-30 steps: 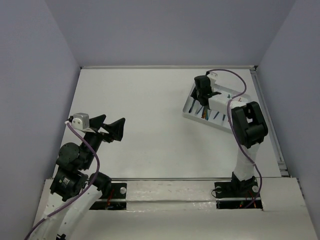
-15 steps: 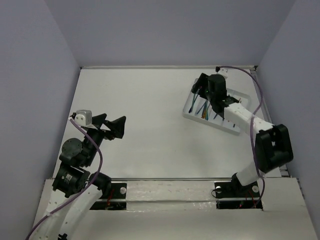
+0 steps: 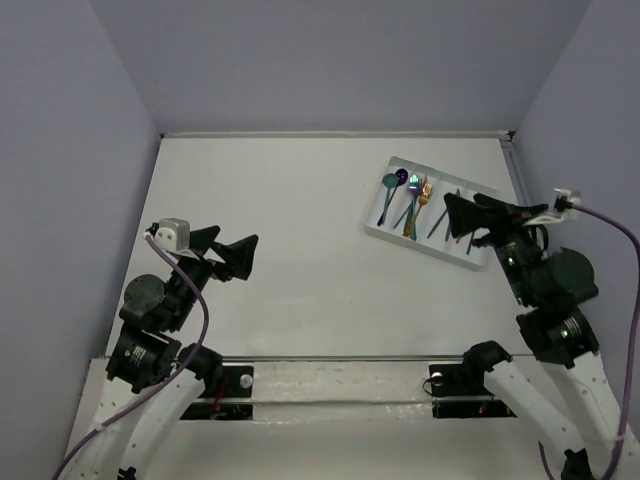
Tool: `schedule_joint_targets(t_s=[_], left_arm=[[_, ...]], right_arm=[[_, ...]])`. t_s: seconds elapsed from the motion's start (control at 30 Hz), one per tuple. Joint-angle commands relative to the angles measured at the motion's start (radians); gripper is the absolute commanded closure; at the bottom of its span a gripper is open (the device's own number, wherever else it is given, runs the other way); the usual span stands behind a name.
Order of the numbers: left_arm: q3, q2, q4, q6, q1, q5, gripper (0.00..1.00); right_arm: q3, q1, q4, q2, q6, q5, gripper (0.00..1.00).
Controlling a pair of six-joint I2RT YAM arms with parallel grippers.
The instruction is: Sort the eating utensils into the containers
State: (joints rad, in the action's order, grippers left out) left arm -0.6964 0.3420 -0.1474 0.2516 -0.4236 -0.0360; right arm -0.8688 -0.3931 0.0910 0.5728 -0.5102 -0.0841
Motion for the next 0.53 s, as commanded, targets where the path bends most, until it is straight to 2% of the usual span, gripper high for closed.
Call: schedule_joint_targets(t_s=[0.0, 0.1, 0.4, 0.5], left_arm=[[-0.038, -0.017, 0.075, -0.014, 0.008, 0.010, 0.01], [-0.055, 0.005, 0.075, -0.012, 0.008, 0.061, 0.01], [-0.075, 0.049, 0.123, 0.008, 0.008, 0.041, 0.01], [-0.066, 0.057, 0.131, 0.028, 0.008, -0.010, 0.01]], right_arm=[[0.042, -0.001, 0.147, -0.143, 0.055, -0.050, 0.00], [0.071, -0.001, 0.139, -0.168, 0.065, -0.062, 0.00], [0.051, -0.001, 0.151, -0.099, 0.111, -0.023, 0.00], [0.041, -0.001, 0.162, -0.108, 0.116, -0.020, 0.00]])
